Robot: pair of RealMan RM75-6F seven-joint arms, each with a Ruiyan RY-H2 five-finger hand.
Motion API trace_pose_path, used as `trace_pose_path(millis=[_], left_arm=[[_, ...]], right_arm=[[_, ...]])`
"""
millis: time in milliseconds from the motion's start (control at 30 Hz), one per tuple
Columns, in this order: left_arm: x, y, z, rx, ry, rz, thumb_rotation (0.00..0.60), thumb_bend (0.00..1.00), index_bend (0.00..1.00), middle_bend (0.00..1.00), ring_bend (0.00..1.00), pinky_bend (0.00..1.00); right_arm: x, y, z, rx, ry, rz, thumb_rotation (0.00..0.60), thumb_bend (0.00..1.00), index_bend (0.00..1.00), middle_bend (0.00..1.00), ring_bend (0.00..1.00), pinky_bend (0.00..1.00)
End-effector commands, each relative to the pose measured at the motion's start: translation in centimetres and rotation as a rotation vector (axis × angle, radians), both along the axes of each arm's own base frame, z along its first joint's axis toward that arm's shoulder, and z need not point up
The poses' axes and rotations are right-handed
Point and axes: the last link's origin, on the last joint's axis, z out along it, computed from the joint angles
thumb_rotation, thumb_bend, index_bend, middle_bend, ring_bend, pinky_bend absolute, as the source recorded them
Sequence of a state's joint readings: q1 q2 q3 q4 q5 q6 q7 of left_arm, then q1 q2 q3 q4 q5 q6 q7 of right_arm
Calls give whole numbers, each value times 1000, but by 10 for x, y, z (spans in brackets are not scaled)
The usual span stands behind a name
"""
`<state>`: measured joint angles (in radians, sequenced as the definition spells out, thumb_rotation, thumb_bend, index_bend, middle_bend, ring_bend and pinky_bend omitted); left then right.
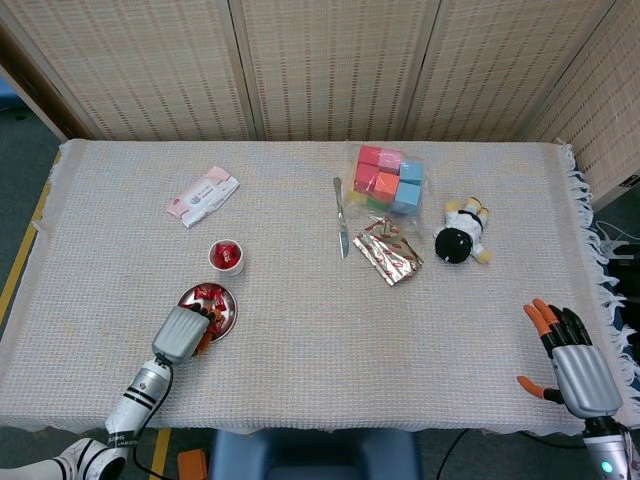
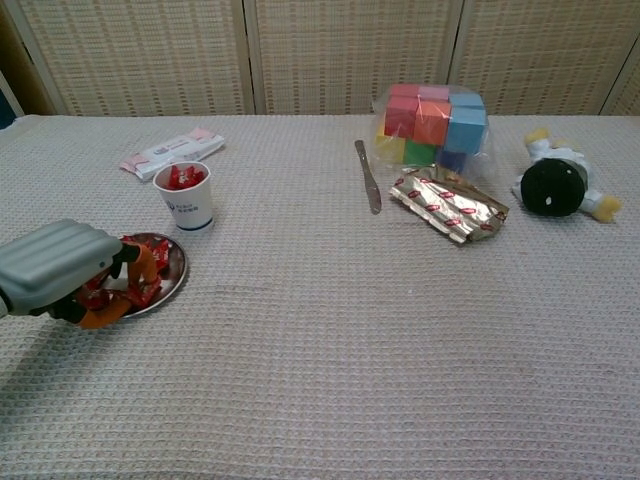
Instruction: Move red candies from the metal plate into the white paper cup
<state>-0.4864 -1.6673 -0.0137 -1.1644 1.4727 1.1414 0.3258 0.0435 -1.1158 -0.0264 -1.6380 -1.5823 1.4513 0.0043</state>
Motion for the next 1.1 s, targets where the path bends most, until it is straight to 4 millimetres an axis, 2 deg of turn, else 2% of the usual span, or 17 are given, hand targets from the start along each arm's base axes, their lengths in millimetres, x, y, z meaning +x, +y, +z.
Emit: trace_pose_path(millis=[33, 300, 567, 1100], left_arm=[[0, 0, 0, 0, 1, 1, 600, 396, 401, 418, 428, 936], [-4, 2, -1, -6, 1, 20, 600, 401, 451, 481, 496, 976], [-3, 3, 1, 3, -4, 14, 600, 408, 572, 596, 580, 1000], [-8, 14, 8, 40, -15, 45, 600, 485, 644, 679, 619, 1000]], right_arm=[[0, 0, 0, 1, 0, -1, 600, 53, 0, 0, 0, 0], [0, 0, 0, 0, 1, -2, 600, 53, 0, 0, 0, 0], [0, 0, 0, 2, 2, -3, 600, 53, 0, 0, 0, 0], [0, -1, -1, 2, 3, -6, 600, 53, 0, 0, 0, 0]])
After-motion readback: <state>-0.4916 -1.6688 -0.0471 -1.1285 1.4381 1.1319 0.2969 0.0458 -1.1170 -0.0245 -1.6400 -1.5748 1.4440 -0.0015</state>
